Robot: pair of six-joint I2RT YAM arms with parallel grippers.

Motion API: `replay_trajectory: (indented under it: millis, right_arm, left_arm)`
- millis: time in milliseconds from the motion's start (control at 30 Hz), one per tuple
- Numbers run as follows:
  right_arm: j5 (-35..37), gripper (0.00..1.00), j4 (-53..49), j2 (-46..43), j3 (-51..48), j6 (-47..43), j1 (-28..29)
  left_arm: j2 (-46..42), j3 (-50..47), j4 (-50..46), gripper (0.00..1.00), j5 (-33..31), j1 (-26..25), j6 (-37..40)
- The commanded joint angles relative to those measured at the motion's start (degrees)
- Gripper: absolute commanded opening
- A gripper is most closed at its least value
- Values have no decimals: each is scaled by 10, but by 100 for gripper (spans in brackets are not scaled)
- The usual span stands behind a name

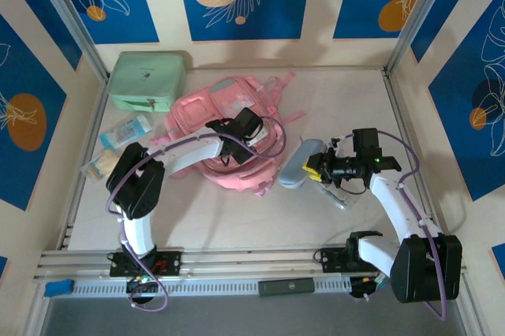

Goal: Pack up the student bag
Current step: Open the student bag at the top-center of the table, then place the loose stationery in the student bag.

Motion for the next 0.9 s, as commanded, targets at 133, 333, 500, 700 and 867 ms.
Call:
replay_trajectory:
  millis: [133,333,500,700,867]
  right_arm:
    - [-9,22,15,2,27,14,15]
    - [37,23,128,47,38,71,85]
    - [142,23,245,139,78,123,179]
    - [228,25,483,265,82,198,234]
    - [276,38,542,351,128,188,273]
  left_arm:
    - [-70,114,-82,0,3,7,-80]
    - [-85,198,-134,0,32,7,-178]
    - [-88,233,-135,0,54,7,-271]
    - [-102,233,-124,0,41,7,-342]
    - [-112,220,-103,0,45,7,-368]
